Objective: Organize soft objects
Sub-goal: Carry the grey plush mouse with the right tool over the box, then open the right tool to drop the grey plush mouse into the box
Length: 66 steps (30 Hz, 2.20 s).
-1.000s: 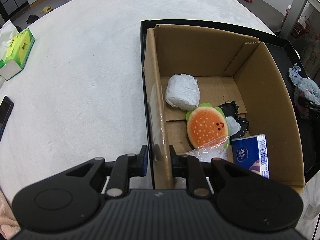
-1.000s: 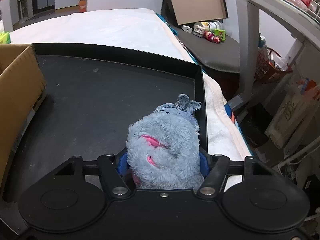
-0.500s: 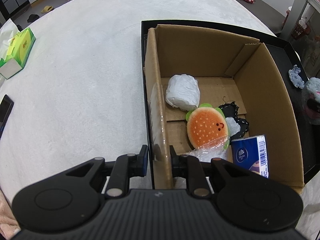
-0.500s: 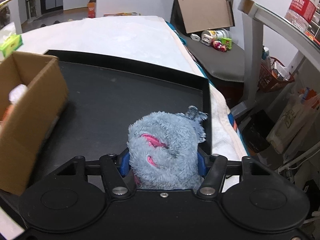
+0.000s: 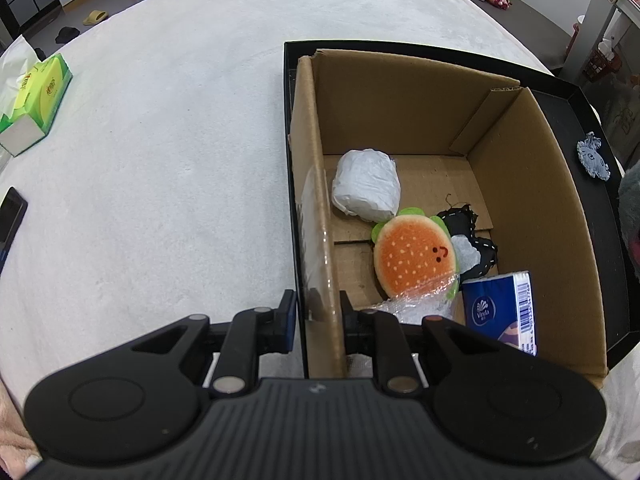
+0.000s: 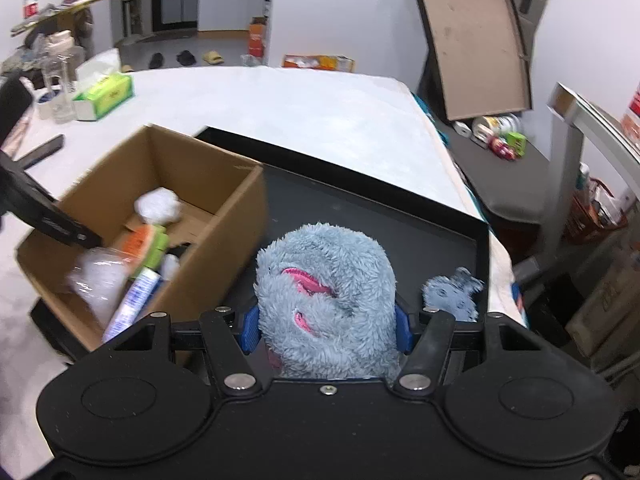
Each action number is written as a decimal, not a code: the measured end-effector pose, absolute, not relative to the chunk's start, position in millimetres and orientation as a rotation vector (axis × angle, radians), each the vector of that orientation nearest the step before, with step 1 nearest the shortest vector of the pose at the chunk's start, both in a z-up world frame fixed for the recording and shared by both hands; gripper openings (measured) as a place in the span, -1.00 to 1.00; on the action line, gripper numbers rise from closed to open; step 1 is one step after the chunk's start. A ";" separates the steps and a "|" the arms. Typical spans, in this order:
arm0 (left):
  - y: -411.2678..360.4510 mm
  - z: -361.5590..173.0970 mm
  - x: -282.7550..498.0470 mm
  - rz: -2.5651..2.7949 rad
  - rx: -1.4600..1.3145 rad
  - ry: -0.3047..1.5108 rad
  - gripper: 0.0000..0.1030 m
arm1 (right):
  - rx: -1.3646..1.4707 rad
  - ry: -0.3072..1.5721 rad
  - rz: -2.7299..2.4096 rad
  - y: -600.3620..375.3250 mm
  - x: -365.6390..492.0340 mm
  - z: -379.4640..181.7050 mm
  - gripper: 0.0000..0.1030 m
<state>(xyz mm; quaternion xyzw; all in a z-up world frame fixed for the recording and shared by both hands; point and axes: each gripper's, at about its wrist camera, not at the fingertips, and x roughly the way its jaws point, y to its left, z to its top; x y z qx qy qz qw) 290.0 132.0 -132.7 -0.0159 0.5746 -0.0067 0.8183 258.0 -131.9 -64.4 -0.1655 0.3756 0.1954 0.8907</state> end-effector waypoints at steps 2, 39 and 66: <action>132.1 -132.8 290.1 -0.014 -0.034 1.225 -0.65 | -0.343 0.770 0.431 -126.9 256.6 -59.7 0.15; 137.0 -121.4 336.1 -0.069 -0.003 1.191 -0.58 | -0.341 0.804 0.731 -28.3 243.0 -71.5 0.19; 137.1 -128.6 351.6 -0.090 0.033 1.191 -0.65 | -0.303 0.794 0.688 -26.4 249.5 -64.6 0.97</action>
